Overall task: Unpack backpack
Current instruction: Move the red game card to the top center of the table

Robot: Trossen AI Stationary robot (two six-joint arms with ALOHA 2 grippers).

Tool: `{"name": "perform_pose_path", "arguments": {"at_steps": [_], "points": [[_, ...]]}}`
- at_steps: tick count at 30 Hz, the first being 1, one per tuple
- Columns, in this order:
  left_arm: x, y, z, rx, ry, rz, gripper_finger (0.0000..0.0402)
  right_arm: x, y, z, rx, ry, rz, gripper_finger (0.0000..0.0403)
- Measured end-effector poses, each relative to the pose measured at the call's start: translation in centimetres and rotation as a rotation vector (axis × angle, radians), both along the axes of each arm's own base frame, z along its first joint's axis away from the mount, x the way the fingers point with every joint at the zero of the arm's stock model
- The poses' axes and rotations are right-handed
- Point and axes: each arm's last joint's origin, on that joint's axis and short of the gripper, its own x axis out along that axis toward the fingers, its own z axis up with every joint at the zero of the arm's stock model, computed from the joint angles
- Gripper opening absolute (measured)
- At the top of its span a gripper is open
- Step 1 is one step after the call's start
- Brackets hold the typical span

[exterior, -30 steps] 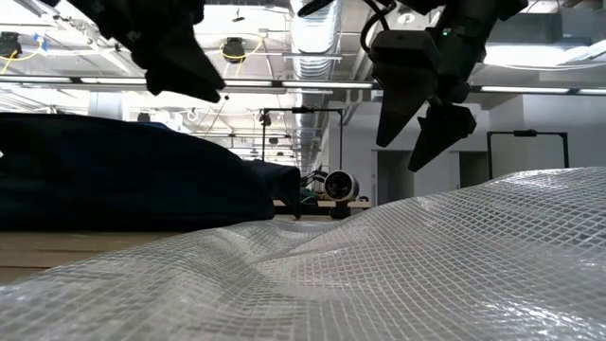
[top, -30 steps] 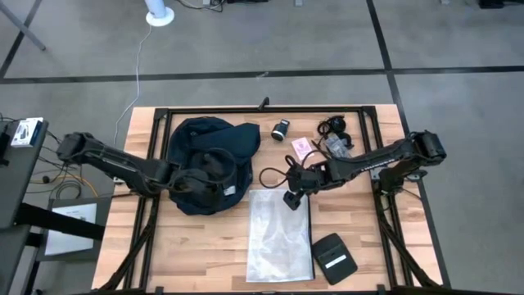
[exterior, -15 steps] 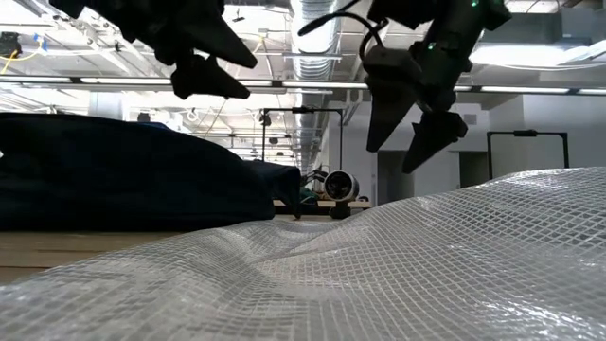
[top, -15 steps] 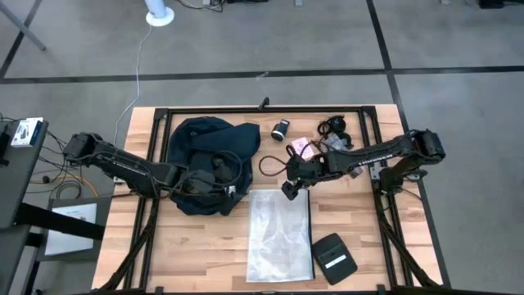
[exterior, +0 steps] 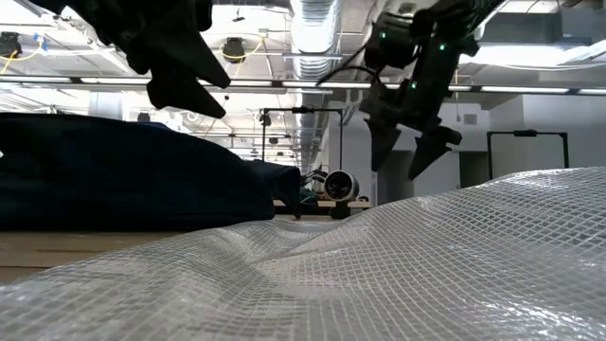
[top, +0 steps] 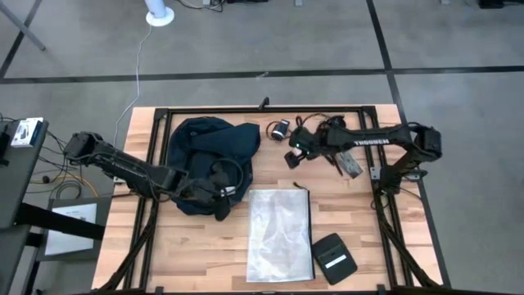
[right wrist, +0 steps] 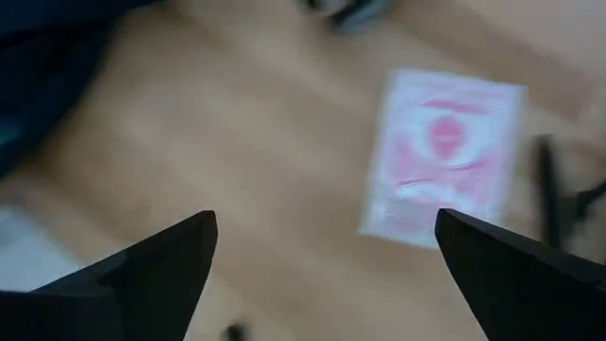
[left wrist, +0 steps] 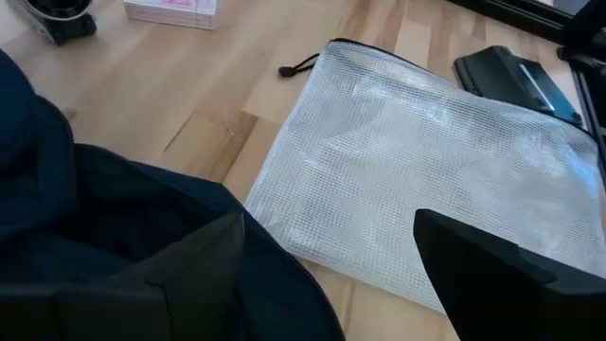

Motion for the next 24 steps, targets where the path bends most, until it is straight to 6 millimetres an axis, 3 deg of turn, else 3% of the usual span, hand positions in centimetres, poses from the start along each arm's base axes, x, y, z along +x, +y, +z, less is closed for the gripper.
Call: {"name": "perform_pose_path", "arguments": {"at_steps": [10,15,24], "points": [[0.0,-0.3,0.1,-0.019,-0.011,0.002,0.0295,-0.3,-4.7,-3.5,0.122,0.067,-0.005,0.0364],[0.0,-0.3,0.1,-0.02,-0.011,0.003,0.0295,0.0,-4.9,-4.5,0.13,0.089,-0.004,0.038],[0.0,-0.2,0.1,-0.023,-0.016,0.018,0.0295,-0.1,-4.9,-4.3,0.116,0.096,0.004,0.0398]]}}
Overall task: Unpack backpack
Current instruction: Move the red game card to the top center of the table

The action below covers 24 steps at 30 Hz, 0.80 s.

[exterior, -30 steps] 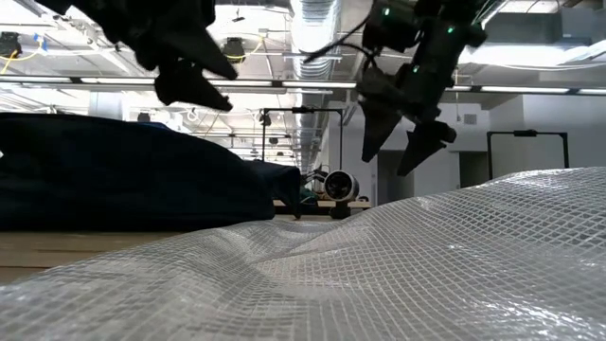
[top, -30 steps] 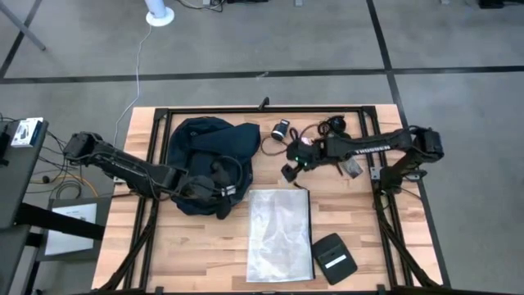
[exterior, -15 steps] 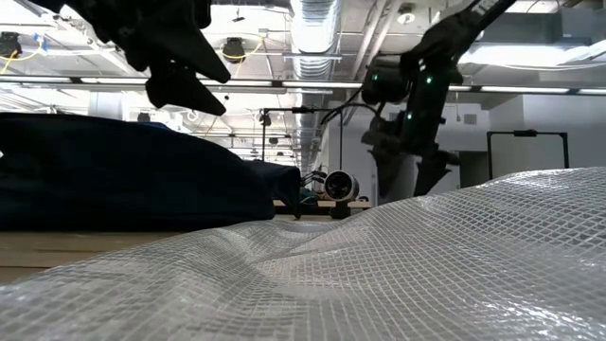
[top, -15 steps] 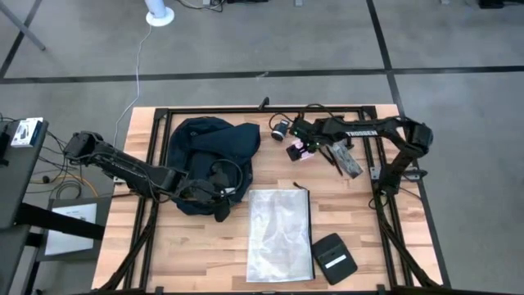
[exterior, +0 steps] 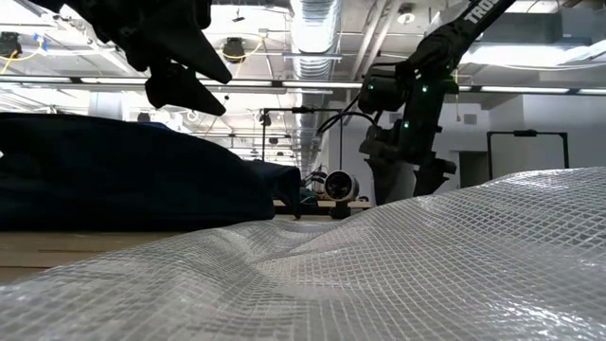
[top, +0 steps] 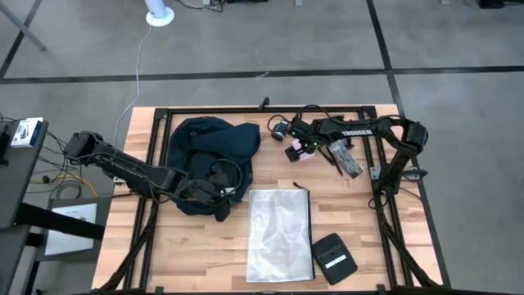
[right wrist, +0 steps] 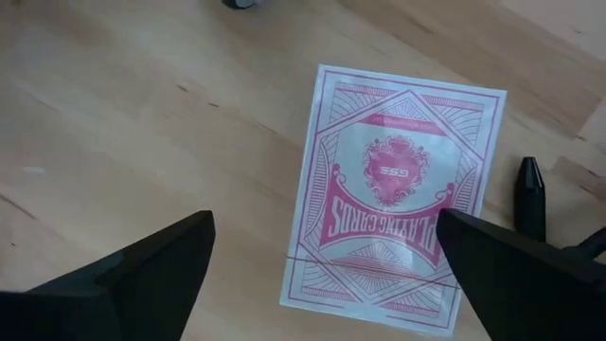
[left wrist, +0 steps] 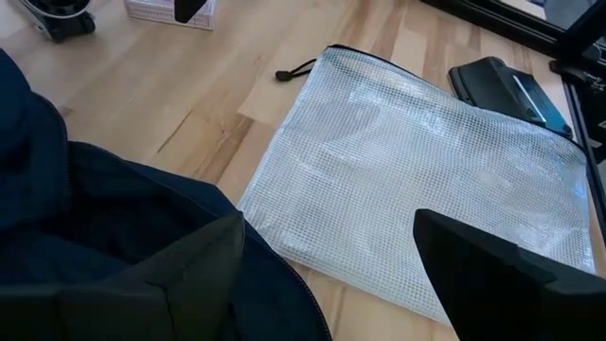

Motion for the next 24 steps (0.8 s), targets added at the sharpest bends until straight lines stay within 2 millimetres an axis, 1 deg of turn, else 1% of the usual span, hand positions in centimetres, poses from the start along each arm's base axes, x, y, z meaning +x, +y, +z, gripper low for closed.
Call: {"name": "perform_pose_path", "arguments": {"at_steps": [6,12,16,19,24], "points": [[0.0,0.0,0.0,-0.004,-0.001,0.004,0.0295,0.2,-0.1,0.5,-0.005,-0.003,0.01,0.0399],[0.0,0.0,0.0,-0.01,-0.005,0.019,0.0295,0.6,-0.5,1.7,-0.024,0.006,0.018,0.04],[0.0,0.1,0.0,-0.005,-0.007,0.027,0.0295,0.3,-1.5,1.9,-0.042,0.005,-0.035,0.04],[0.0,0.1,0.0,-0.003,-0.009,0.03,0.0295,-0.2,-2.4,1.6,-0.038,0.021,-0.072,0.04],[0.0,0.1,0.1,-0.004,-0.015,0.031,0.0295,-0.6,-3.2,1.6,-0.036,0.027,-0.095,0.04]]}}
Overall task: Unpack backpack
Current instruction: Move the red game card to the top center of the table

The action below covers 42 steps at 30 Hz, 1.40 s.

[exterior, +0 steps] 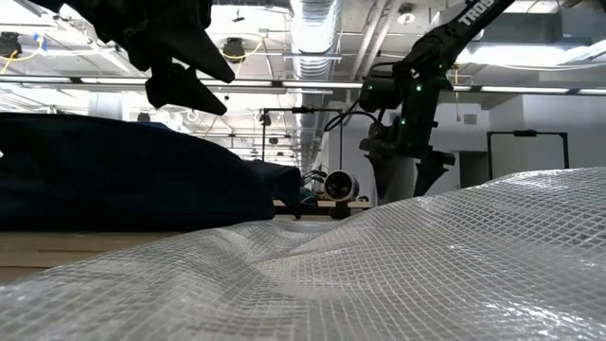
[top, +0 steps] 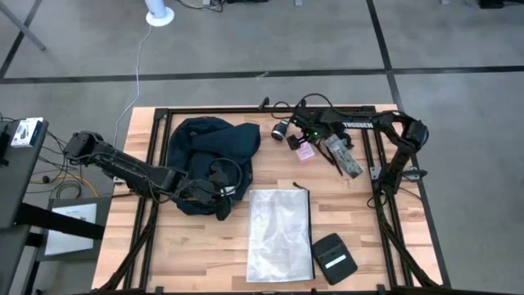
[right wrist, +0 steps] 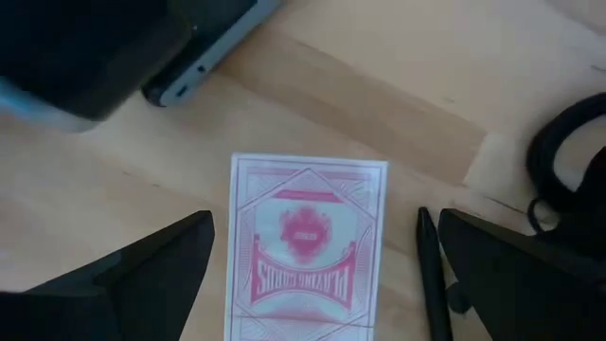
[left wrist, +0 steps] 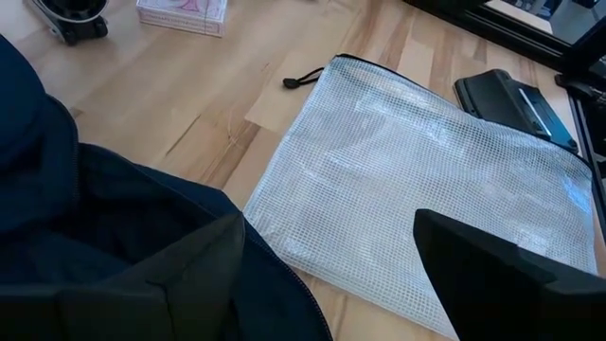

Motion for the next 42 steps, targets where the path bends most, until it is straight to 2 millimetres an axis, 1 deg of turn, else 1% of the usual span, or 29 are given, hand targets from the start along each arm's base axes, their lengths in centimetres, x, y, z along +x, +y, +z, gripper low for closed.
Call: {"name": "perform_pose_path", "arguments": {"at_steps": [2,4,8,11,17,20,23,26,27,31,36,38,42], "points": [[0.0,0.0,0.0,-0.001,-0.003,0.0,0.0295,-0.1,-0.1,-0.1,0.007,0.001,0.0,0.04],[0.0,0.0,0.0,-0.001,-0.003,0.0,0.0295,0.3,0.0,-0.6,0.02,-0.005,0.012,0.04],[0.1,0.0,0.1,0.002,-0.009,-0.003,0.0295,0.8,0.1,-2.4,0.066,0.037,0.029,0.04],[0.0,0.0,0.1,0.004,-0.007,-0.004,0.0295,1.2,0.5,-3.2,0.078,0.056,0.045,0.04],[0.0,0.0,0.1,0.004,-0.006,-0.004,0.0295,1.8,1.4,-3.5,0.065,0.064,0.075,0.0399],[0.0,0.0,0.1,0.005,-0.006,-0.004,0.0295,2.0,2.1,-3.5,0.069,0.071,0.095,0.0383],[0.0,0.0,0.1,0.005,-0.006,-0.004,0.0295,2.4,3.1,-3.5,0.073,0.075,0.116,0.0345],[0.0,0.0,0.1,0.006,-0.006,-0.004,0.0295,3.0,4.6,-3.4,0.078,0.073,0.156,0.0304],[0.0,0.0,0.1,0.013,-0.006,0.0,0.0295,3.2,5.1,-3.4,0.081,0.072,0.166,0.0296],[0.0,0.0,0.1,0.024,-0.007,0.002,0.0295,3.9,8.0,-3.4,0.094,0.08,0.216,0.0295],[0.0,0.1,0.1,0.047,-0.007,0.006,0.0295,3.9,12.7,-2.9,0.137,0.126,0.292,0.0312],[0.0,0.1,0.1,0.065,-0.008,0.018,0.0295,3.9,14.3,-2.3,0.134,0.109,0.325,0.0313],[0.0,0.1,0.1,0.057,-0.013,0.033,0.0295,3.6,16.6,0.0,0.106,0.022,0.362,0.0306]]}}
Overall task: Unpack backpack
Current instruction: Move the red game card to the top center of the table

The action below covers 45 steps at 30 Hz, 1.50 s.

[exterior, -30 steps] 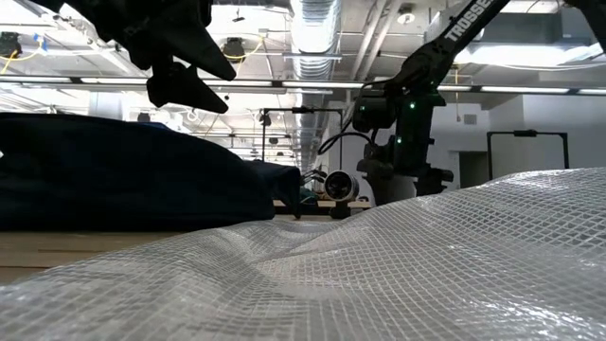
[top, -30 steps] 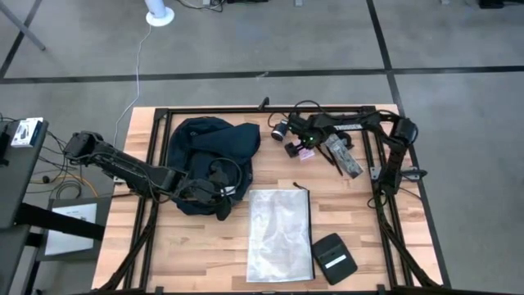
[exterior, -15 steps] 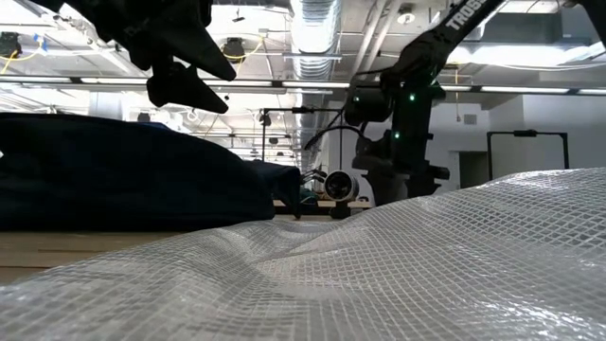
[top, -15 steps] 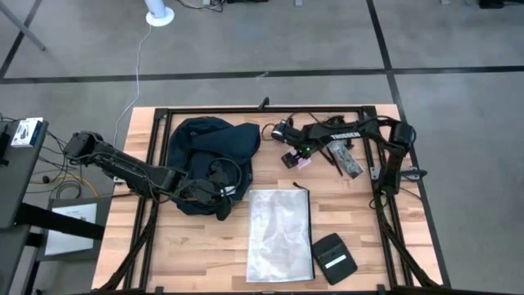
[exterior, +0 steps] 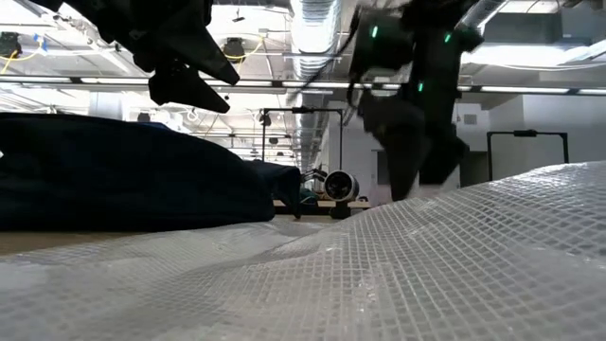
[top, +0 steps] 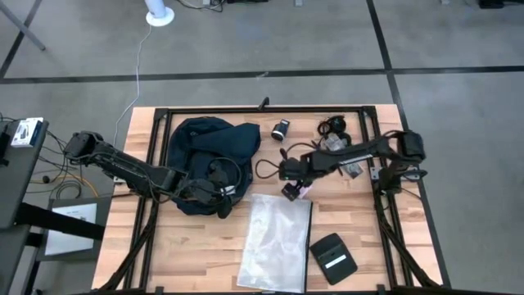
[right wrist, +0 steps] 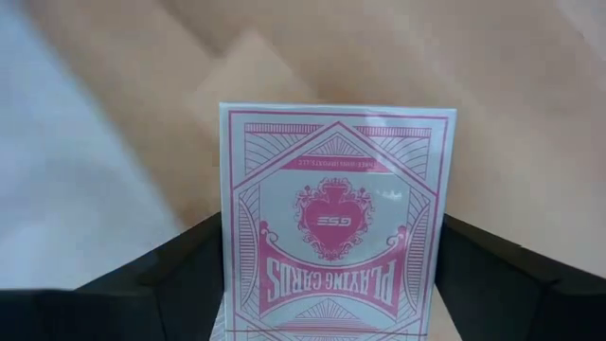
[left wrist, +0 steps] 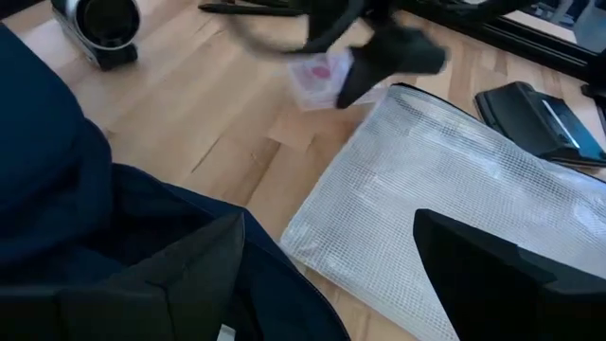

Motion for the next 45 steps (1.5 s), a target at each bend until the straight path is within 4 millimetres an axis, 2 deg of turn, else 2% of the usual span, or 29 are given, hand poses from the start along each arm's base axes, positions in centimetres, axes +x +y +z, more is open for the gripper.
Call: {"name": "perform_pose_path", "arguments": {"at_steps": [7,12,17,25,32,36,42,45], "points": [[0.0,0.2,0.0,0.041,-0.003,0.019,0.0295,-0.4,3.1,4.7,0.017,-0.271,0.08,0.0306],[0.3,1.1,0.1,0.049,-0.007,0.066,0.0295,0.7,3.7,6.5,0.013,-0.478,0.132,0.0307],[0.3,1.3,0.1,0.049,-0.008,0.074,0.0295,2.2,2.9,5.6,-0.009,-0.535,0.133,0.0307],[0.3,1.3,0.0,0.05,-0.001,0.071,0.0295,4.2,1.1,1.3,-0.02,-0.438,0.101,0.0308],[0.1,0.5,0.1,0.061,0.003,0.016,0.0295,5.6,1.6,1.9,0.042,-0.6,0.162,0.0308],[0.3,-0.1,0.7,0.053,-0.082,0.052,0.0295,5.7,2.1,2.7,0.037,-0.662,0.191,0.0308],[0.2,-0.6,1.1,0.099,-0.125,0.071,0.0295,5.7,2.3,2.9,0.033,-0.667,0.205,0.0308],[0.2,-0.7,1.0,0.067,-0.11,0.014,0.0295,5.5,2.8,2.7,0.023,-0.644,0.244,0.0308]]}}
